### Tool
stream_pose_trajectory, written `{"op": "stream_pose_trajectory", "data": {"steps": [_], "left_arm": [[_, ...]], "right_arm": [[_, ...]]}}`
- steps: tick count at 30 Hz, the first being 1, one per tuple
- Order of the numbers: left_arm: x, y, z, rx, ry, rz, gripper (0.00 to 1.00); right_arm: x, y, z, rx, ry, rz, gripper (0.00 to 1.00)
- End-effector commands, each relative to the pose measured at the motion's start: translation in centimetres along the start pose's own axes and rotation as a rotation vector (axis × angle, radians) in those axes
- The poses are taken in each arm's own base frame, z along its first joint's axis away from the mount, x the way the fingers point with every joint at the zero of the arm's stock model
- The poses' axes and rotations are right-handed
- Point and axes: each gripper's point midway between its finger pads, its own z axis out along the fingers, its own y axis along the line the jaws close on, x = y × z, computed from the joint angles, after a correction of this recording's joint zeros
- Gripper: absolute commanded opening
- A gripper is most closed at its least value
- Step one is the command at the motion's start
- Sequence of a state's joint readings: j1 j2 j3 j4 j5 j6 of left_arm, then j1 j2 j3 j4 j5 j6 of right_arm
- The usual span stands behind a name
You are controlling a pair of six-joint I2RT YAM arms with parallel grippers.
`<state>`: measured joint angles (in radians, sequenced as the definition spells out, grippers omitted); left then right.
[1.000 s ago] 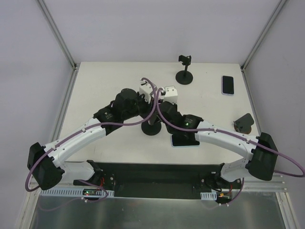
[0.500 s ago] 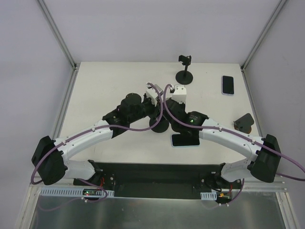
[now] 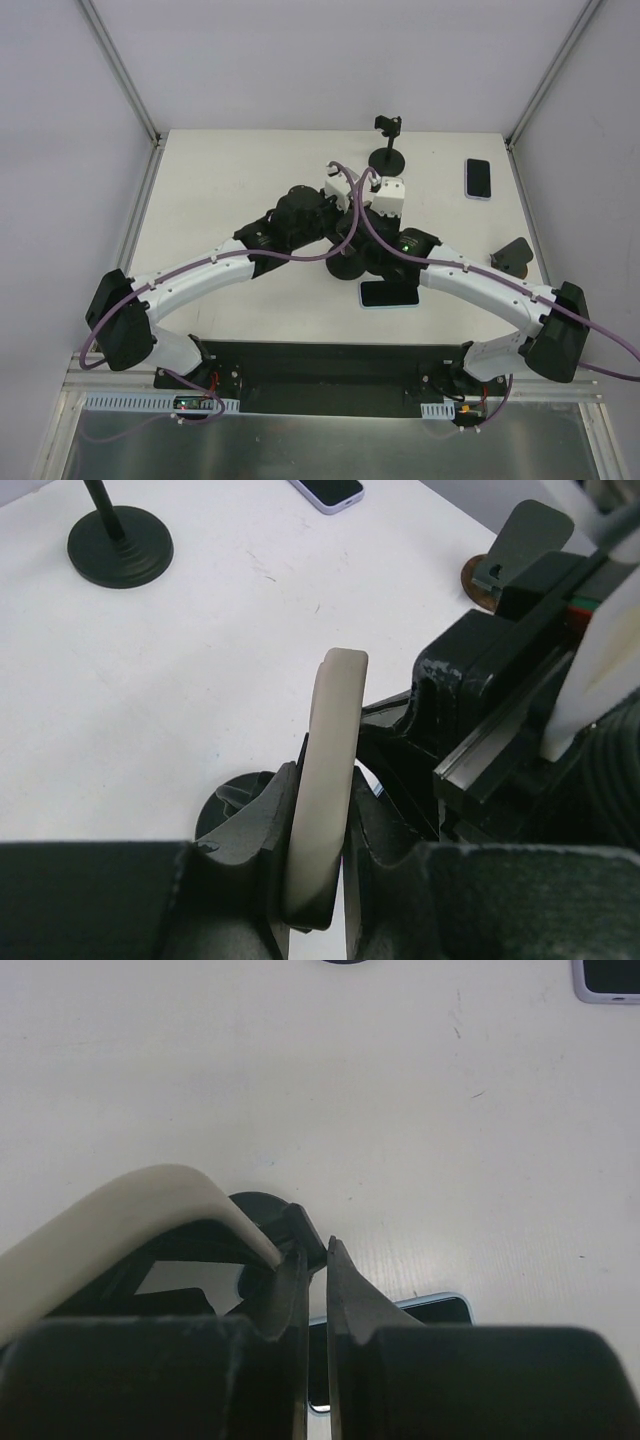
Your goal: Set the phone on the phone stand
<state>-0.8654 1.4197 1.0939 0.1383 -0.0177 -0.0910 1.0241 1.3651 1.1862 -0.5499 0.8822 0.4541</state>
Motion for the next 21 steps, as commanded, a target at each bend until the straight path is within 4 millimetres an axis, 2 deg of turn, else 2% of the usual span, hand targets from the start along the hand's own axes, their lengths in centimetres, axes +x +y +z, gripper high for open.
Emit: {"op": "stream_pose_trajectory", "data": {"steps": [1,4,8,9,10,12,13,14,15,18,21], "left_arm": [[4.3,15.9,0.1,-0.773,0.063,0.000,0.00],[4.3,15.6,0.5,-0.760,0.051,-0.021,0.00],[4.2,14.0,1.4,-0.629,0.023,0.000,0.00],[4.4,13.7,1.4,-0.606,0.021,0.002,0.00],[4.8,13.5,1.5,-0.586,0.029,0.004,0.00],[5.5,13.2,1.3,-0.565,0.043,0.002,0.00],[5.7,12.9,1.4,-0.550,0.048,0.007,0.00],[5.8,12.8,1.4,-0.537,0.051,0.008,0.00],[6.1,12.8,1.4,-0.538,0.056,0.010,0.00],[6.1,13.1,1.4,-0.550,0.066,0.025,0.00],[5.9,13.4,1.4,-0.566,0.074,0.051,0.00]], "right_arm": [[-5.9,8.3,-9.2,-0.396,-0.015,0.291,0.00],[-5.8,8.0,-9.7,-0.378,-0.038,0.272,0.00],[-4.0,7.2,-9.7,-0.377,-0.034,0.197,0.02],[-3.3,6.9,-9.6,-0.374,-0.019,0.150,0.04],[-2.4,6.9,-9.7,-0.393,0.006,0.112,0.14],[-1.3,6.5,-9.6,-0.408,0.025,0.056,0.23],[-1.4,6.0,-9.8,-0.417,0.016,0.059,0.31],[-0.3,5.7,-9.5,-0.423,0.026,0.038,0.35],[-0.6,6.5,-10.1,-0.486,0.019,0.054,0.38],[-1.2,6.2,-11.4,-0.531,-0.014,0.043,0.48],[-1.6,6.3,-12.6,-0.561,-0.036,0.015,0.48]]}}
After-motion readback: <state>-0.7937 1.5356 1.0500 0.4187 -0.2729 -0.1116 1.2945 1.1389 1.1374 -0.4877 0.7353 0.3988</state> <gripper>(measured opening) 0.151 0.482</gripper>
